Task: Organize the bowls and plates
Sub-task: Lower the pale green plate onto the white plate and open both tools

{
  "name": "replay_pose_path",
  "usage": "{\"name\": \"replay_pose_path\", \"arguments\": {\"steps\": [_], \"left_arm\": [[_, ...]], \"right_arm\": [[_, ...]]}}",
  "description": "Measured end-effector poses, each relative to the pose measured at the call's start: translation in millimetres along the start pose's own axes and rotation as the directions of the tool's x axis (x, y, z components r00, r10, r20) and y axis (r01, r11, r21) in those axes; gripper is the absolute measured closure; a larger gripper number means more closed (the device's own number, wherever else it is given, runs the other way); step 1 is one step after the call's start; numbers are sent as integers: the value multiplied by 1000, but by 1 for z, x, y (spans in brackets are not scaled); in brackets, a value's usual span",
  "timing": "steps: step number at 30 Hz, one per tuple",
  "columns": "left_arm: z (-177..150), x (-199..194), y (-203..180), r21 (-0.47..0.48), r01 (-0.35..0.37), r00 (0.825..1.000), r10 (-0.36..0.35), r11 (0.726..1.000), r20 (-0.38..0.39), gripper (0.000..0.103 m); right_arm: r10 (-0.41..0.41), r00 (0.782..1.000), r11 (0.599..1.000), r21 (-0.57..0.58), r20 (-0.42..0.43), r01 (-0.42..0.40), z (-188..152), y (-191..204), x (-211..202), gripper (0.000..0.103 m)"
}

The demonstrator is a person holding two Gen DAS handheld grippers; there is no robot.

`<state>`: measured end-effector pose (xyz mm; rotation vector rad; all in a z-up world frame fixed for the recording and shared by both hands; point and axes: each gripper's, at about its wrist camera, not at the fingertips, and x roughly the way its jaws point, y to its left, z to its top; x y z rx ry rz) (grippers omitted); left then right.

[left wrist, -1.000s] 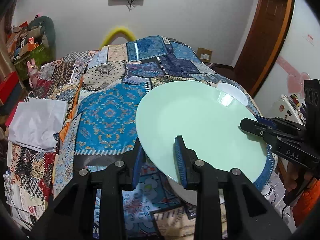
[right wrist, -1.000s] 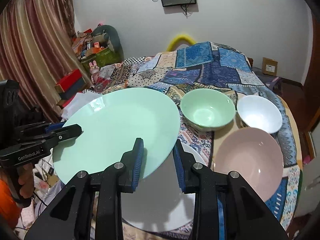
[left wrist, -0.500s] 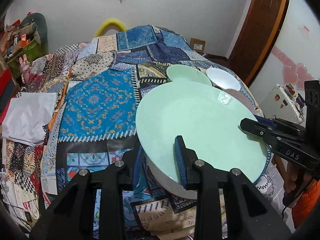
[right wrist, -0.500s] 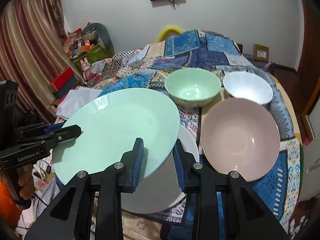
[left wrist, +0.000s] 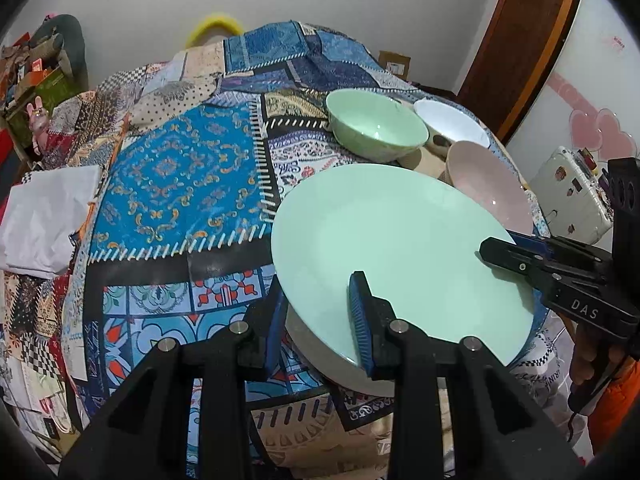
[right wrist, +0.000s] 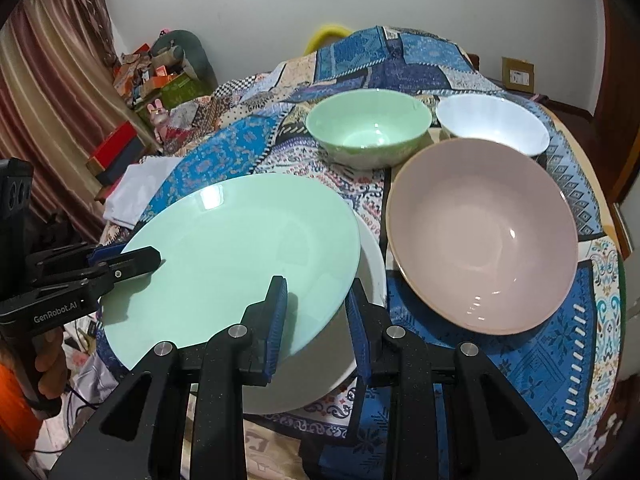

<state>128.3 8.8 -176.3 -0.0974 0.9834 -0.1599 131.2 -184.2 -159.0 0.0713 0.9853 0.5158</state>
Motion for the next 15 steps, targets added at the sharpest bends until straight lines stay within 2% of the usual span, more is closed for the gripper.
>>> {"name": "replay_pose_path", "arguments": {"steps": [15], "left_arm": [[-7,25,4,-13,0,998,-1,1000,-58,72]], "right_arm": [[4,999,1000,20,-50,-3,-9,-7,14,76]]}}
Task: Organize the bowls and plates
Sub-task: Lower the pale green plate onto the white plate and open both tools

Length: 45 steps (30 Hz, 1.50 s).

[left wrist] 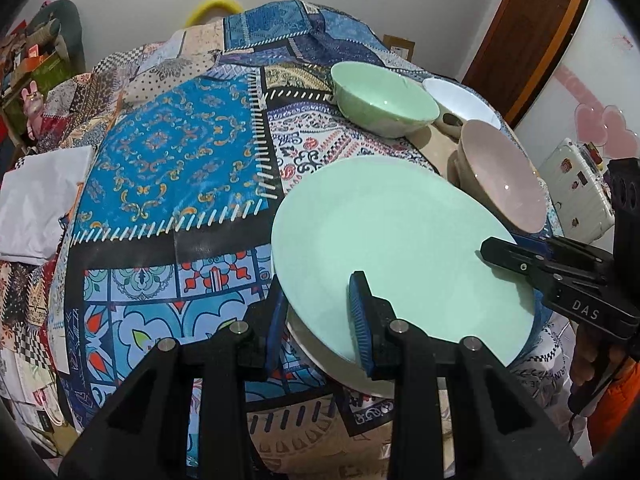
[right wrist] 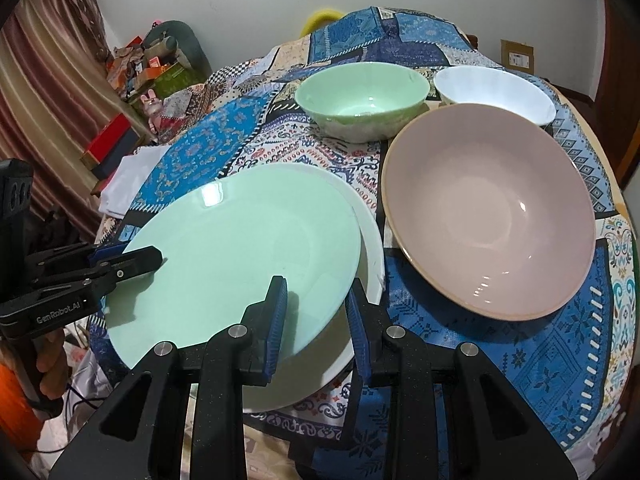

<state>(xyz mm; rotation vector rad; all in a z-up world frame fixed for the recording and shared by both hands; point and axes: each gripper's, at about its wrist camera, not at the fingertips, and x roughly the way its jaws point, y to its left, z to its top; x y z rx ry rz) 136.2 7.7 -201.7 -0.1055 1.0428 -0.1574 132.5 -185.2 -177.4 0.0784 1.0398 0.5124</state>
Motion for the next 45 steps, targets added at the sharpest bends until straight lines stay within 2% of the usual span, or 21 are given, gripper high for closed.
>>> {"name": "replay_pose_path", "arguments": {"steps": [20,24,32,38,45], "left_arm": [[-1,13,1,15,-26,999,27,1000,-32,72],[-1,15,-1,28,-57,998,58,998,-39,72],[-1,15,-10,48,-40,999,41,998,-34,72],[0,10,-11,49,-53,998,54,997,-26,72],[11,-7,-9,28,-59,998,58,998,12,72]], "right_arm": [[9,999,1000,5,-36,-9,-1,-3,7,75],[7,999,1000,-5,-35,-7,-1,-2,5,75],[3,999,1000,-14,-36,-4,0,-1,3,75],[-46,999,999,-17,7,46,0,-6,-7,75],[-48,997,999,-20,69,49,4,-10,-30,75]]}}
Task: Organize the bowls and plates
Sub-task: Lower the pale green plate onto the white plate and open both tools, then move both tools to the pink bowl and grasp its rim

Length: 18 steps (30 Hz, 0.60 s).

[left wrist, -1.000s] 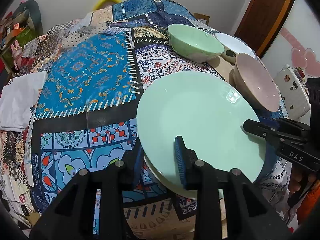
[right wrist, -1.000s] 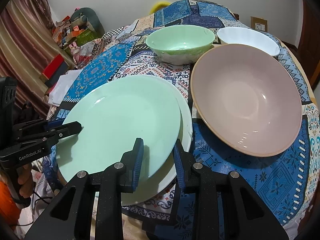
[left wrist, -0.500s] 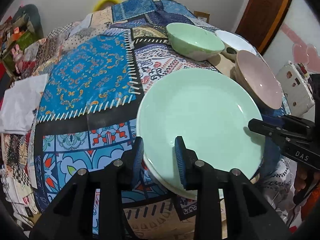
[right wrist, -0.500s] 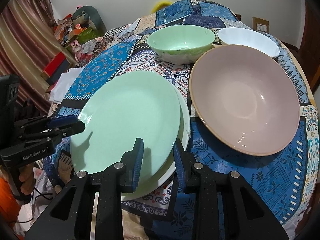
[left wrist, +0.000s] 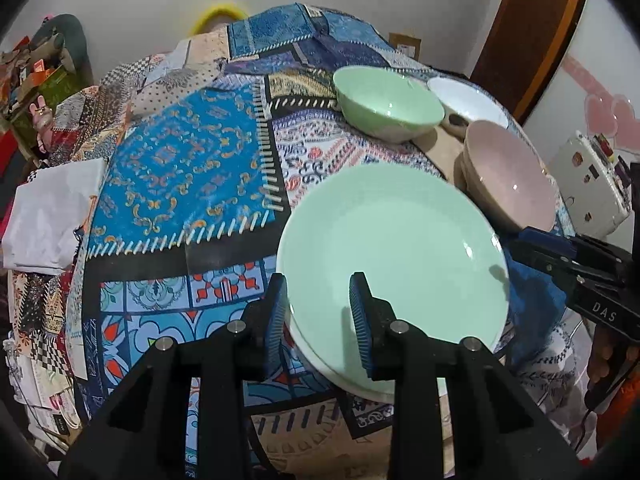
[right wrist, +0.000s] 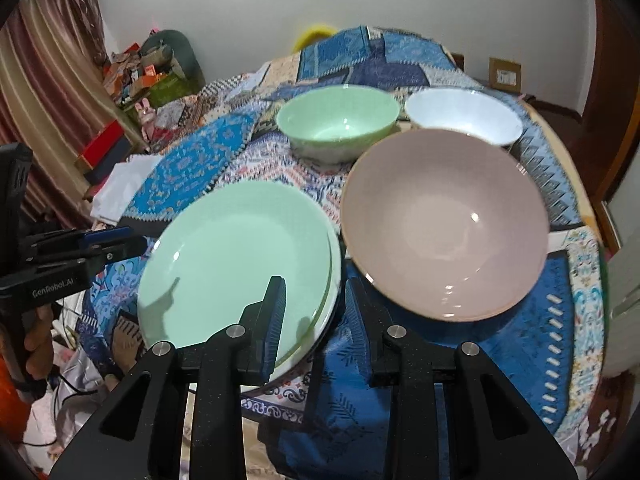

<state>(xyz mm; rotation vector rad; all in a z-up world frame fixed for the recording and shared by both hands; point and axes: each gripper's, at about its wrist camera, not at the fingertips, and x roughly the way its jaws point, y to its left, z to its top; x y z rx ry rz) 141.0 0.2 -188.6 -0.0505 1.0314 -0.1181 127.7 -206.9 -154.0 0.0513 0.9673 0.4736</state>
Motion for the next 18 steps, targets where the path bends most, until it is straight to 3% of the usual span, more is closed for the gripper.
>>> {"name": "replay_pose_path", "arguments": {"steps": [5,9,13,18], "left_arm": [[15,-15,-14,20,4,999,-5,1000,49,67],[29,-26,-33,51,18,995,-23,999,95,48],[45,-31,-56,88,26,990,-38,996,137,28],[61,-19,-83,132,48,989,-65,990,130,25]], "right_arm": [[-21,998,1000,-2,60,21,8,-7,-18,67],[-59,991,998,0,123,59,14,-19,-34,51],[-104,982,995,23,158,102,18,-35,-45,42],[-146,976,989,63,163,137,21,-59,-49,37]]}}
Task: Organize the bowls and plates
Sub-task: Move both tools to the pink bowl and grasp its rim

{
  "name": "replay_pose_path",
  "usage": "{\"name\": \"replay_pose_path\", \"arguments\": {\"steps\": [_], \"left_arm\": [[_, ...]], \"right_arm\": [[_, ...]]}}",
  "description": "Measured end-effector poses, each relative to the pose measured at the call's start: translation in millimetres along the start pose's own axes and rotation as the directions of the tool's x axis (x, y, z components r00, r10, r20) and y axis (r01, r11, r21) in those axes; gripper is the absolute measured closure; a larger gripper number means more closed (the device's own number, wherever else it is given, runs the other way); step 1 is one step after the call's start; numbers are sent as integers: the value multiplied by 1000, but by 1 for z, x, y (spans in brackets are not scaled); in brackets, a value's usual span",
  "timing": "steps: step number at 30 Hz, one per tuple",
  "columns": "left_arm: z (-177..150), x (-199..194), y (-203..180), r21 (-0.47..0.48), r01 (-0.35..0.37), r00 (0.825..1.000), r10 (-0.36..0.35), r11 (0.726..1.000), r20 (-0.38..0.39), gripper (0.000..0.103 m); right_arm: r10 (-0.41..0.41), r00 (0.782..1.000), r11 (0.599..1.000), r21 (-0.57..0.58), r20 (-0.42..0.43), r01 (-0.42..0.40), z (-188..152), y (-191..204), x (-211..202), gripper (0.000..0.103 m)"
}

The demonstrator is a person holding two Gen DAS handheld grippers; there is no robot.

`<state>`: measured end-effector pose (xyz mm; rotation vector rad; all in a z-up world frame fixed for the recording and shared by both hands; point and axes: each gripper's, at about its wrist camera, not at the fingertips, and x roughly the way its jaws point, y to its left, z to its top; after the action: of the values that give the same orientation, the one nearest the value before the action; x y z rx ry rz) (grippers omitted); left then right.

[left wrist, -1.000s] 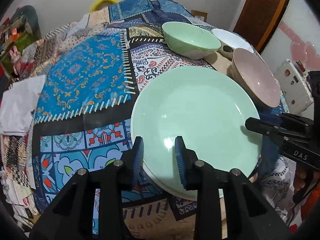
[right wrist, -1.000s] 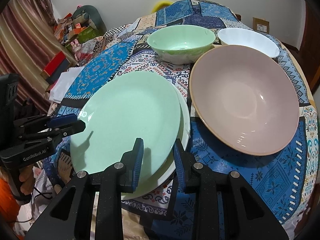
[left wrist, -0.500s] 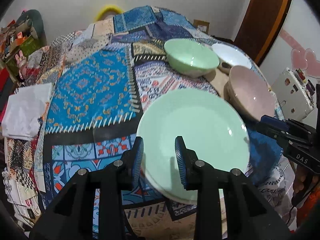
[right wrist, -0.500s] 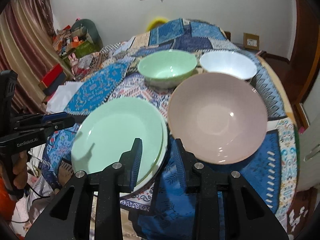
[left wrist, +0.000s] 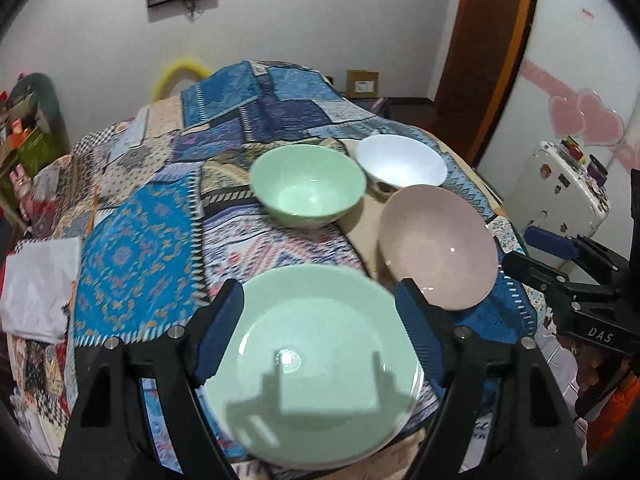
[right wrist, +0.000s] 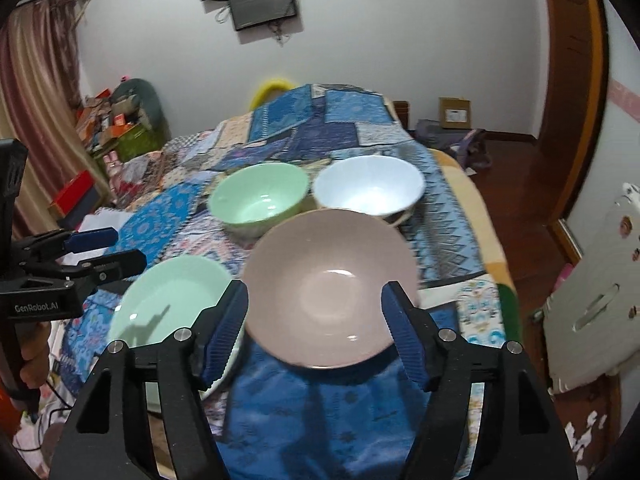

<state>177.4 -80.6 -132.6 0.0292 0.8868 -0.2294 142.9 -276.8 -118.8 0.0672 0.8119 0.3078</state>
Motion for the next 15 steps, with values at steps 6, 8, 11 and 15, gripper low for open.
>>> {"name": "replay_pose_path", "arguments": {"steps": [6,8,11,15], "left_arm": [[14,37,-22,18,34,997,-32,999,-70,25],[15,48,-26,16,42,995,-41,999,-91,25],[17,66,-33,15,55,991,-53,998,-123,25],[21,89,-42,25,68,987,-64,997,-146,25]], "right_arm": [[-26,999,999,33,-22,27,-3,-22,11,37],[-27,999,999,44,-35,28,-5,-29,17,37],[-35,998,998,48,-44,37,-8,-36,25,37],[-24,998,997,68,-60,28,-13,-43,35,37]]}}
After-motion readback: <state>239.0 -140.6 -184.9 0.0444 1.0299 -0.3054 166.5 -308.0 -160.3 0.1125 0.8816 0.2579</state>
